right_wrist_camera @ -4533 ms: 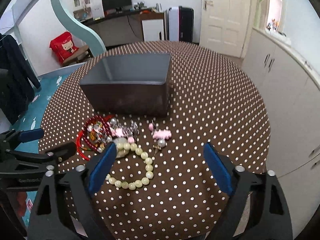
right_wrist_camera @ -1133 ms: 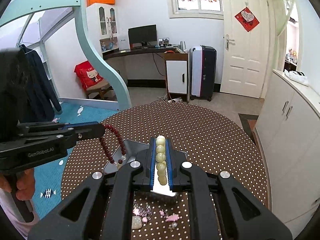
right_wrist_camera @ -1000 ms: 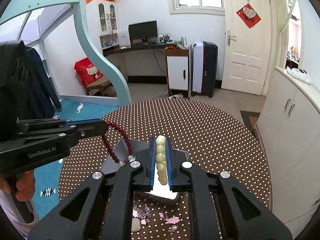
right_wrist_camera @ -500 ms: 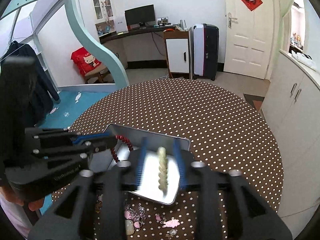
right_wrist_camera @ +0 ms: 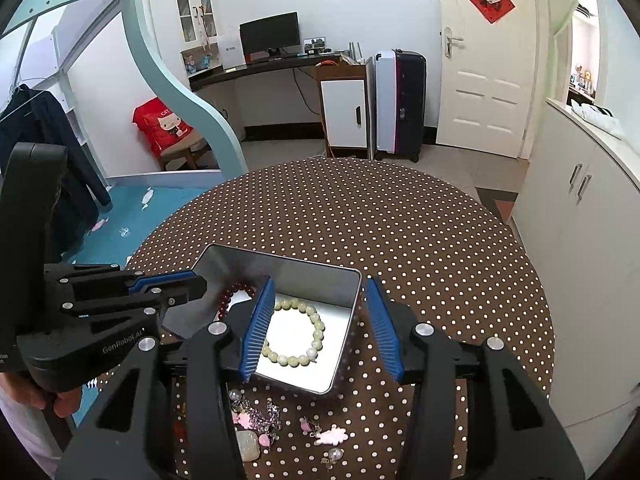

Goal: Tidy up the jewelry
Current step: 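Lower both bracelets into the box and open both grippers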

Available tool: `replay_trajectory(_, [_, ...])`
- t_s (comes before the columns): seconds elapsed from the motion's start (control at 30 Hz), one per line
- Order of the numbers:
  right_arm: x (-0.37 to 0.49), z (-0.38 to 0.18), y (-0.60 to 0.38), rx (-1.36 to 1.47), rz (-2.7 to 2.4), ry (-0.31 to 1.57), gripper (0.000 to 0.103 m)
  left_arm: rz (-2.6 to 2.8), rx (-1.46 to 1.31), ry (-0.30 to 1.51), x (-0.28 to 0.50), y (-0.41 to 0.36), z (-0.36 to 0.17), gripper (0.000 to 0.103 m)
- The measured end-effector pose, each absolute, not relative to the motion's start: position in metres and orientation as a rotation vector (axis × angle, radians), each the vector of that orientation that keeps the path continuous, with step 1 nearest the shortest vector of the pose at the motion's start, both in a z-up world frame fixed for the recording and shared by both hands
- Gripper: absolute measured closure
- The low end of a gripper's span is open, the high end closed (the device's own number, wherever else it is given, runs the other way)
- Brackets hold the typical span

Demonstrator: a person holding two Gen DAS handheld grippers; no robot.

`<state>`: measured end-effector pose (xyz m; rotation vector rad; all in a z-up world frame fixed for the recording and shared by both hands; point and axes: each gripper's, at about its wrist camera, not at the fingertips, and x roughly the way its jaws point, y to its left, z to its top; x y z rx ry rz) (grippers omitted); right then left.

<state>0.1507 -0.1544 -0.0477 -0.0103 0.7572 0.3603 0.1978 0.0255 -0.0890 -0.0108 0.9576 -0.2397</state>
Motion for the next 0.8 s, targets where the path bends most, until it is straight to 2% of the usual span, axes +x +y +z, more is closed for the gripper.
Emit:
replay_trajectory(0.17, [0.138, -0.044, -0.157, -0.013, 0.354, 0.741, 0.054, -0.229, 0.003, 0.936, 0.182, 0.025, -0.083, 0.093])
replay_trajectory(0.23, [0.131, -0.042, -0.159, -0.020, 0.348, 0.728, 0.050, -0.224, 0.009, 0.918, 0.173, 0.024, -0.078, 0.070])
replay_trajectory(0.27, [0.127, -0.040, -0.159, -0.022, 0.346, 0.721, 0.048, -0.221, 0.013, 0.909, 0.171, 0.024, -0.076, 0.067])
replay_trajectory(0.37, [0.113, -0.034, -0.161, -0.028, 0.345, 0.697, 0.041, -0.218, 0.024, 0.884, 0.158, 0.023, -0.069, 0.066])
replay_trajectory(0.53, [0.093, -0.034, -0.164, -0.037, 0.331, 0.684, 0.028, -0.213, 0.029, 0.864, 0.132, 0.027, -0.066, 0.051])
replay_trajectory(0.6, [0.084, -0.036, -0.164, -0.042, 0.326, 0.686, 0.025, -0.212, 0.023, 0.871, 0.123, 0.029, -0.067, 0.050])
replay_trajectory(0.67, [0.077, -0.039, -0.163, -0.044, 0.323, 0.691, 0.018, -0.208, 0.023, 0.878, 0.116, 0.031, -0.070, 0.049])
replay_trajectory(0.7, [0.073, -0.041, -0.162, -0.046, 0.322, 0.696, 0.018, -0.207, 0.020, 0.885, 0.111, 0.032, -0.073, 0.045])
replay_trajectory(0.8, [0.065, -0.049, -0.160, -0.048, 0.321, 0.721, 0.016, -0.202, 0.009, 0.901, 0.101, 0.036, -0.080, 0.043])
